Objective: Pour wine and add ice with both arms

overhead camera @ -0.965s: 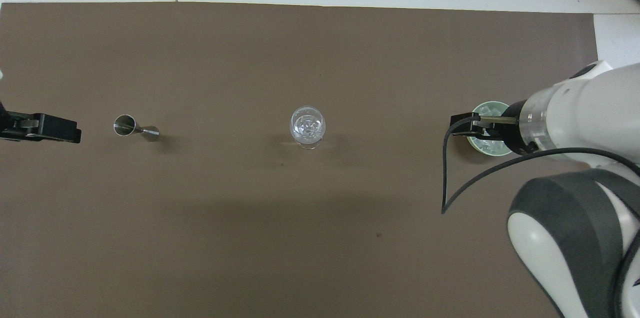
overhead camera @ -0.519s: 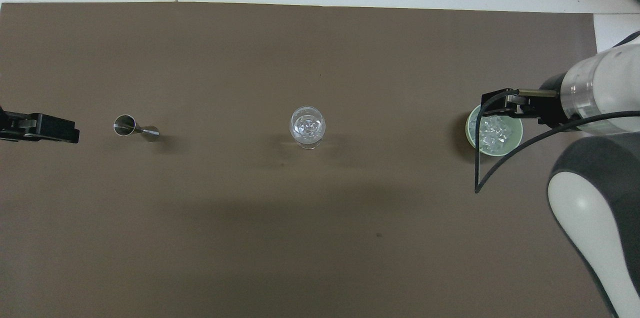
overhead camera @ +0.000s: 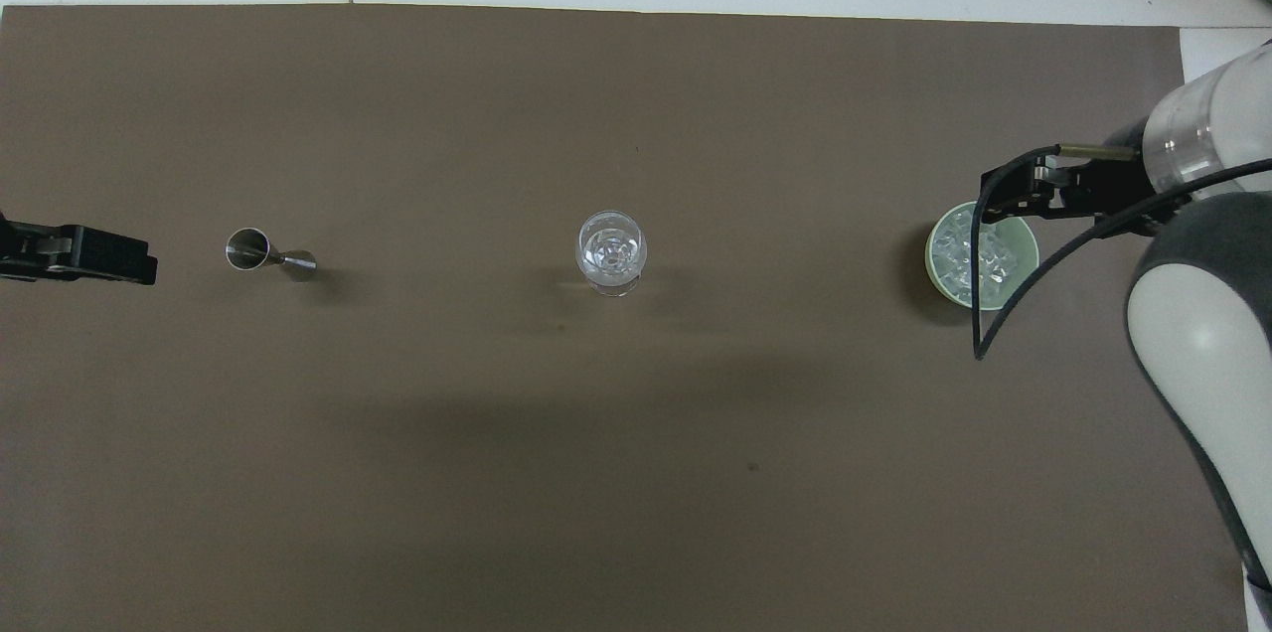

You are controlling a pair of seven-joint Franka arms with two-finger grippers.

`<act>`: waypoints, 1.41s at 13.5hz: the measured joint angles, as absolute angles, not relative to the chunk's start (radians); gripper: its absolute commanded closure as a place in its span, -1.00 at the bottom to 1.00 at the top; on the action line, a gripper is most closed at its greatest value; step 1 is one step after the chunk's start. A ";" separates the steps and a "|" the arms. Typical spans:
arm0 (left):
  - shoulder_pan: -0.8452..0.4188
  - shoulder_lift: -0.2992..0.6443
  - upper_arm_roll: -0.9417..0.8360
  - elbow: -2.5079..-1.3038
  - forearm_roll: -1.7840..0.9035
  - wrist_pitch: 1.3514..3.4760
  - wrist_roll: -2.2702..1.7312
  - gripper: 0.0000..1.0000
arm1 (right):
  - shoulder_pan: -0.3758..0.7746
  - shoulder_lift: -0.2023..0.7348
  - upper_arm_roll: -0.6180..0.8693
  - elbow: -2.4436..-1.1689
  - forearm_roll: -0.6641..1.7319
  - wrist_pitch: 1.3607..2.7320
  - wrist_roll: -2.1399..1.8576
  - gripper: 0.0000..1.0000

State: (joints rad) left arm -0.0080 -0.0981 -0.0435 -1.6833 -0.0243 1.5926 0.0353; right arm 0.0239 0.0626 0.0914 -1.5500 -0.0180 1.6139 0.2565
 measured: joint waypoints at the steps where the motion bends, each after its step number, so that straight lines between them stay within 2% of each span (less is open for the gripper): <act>1: -0.008 -0.098 -0.044 -1.683 -0.024 1.593 0.035 -1.00 | 0.023 0.063 0.091 -1.560 -0.018 1.612 0.245 -1.00; 7: -0.008 -0.098 -0.043 -1.683 -0.024 1.592 0.035 -1.00 | 0.013 0.031 0.091 -1.660 -0.018 1.661 0.231 -1.00; 19: -0.008 -0.098 -0.043 -1.683 -0.024 1.592 0.035 -1.00 | -0.009 0.005 0.095 -1.714 -0.015 1.709 0.230 -1.00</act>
State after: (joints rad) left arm -0.0080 -0.0981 -0.0434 -1.6833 -0.0243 1.5922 0.0353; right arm -0.0093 0.0054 0.0950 -1.7139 -0.0147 1.7091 0.2299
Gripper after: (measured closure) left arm 0.000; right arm 0.000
